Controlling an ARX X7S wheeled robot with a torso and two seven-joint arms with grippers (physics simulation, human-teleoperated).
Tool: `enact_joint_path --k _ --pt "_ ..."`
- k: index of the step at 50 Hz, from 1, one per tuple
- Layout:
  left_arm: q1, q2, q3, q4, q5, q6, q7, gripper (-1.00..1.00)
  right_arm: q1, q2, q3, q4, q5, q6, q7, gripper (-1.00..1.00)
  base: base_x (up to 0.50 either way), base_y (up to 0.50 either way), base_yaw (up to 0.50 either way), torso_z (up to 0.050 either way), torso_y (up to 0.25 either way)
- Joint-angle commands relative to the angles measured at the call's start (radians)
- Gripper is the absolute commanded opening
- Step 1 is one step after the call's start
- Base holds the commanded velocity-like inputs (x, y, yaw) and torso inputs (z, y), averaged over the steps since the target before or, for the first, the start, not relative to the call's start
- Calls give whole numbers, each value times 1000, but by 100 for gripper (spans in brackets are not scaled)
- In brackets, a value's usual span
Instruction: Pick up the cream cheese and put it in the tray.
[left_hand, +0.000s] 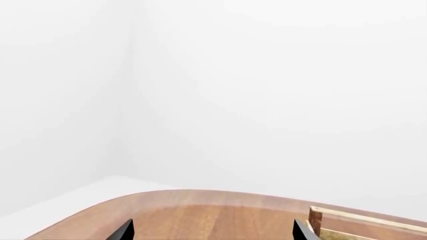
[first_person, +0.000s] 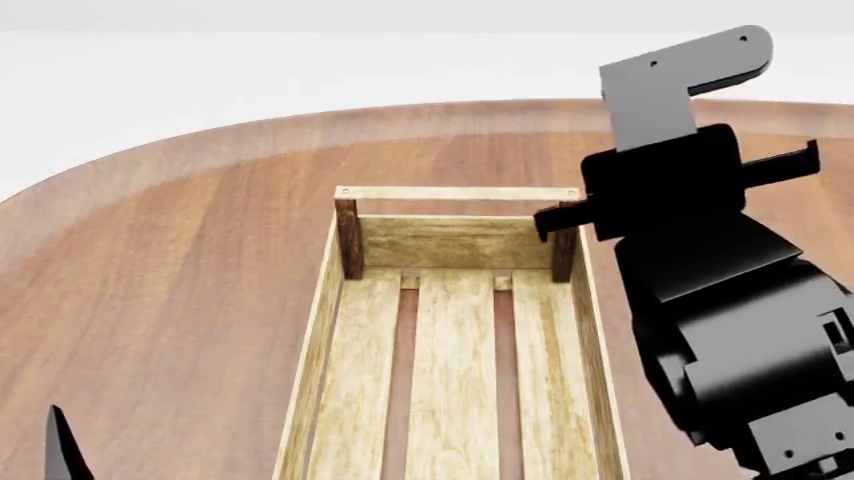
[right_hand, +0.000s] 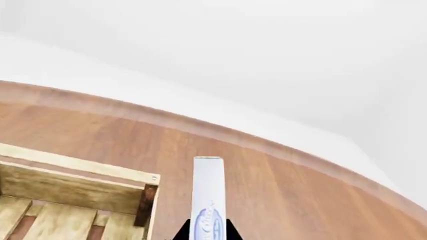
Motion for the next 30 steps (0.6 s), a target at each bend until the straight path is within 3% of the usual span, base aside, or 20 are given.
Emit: enact_joint_path --k 1,9,30 --pt "-7 -1 1 -6 -4 -4 -2 100 76 -39 -79 96 -6 -26 -185 -100 0 0 0 0 0" --pt "-11 -2 2 -9 -4 -10 -4 100 100 -56 -110 154 33 -37 -326 -100 0 0 0 0 1" --pt "-16 -3 7 -14 -2 -10 -8 100 80 -27 -137 128 119 -28 -528 -100 0 0 0 1 0"
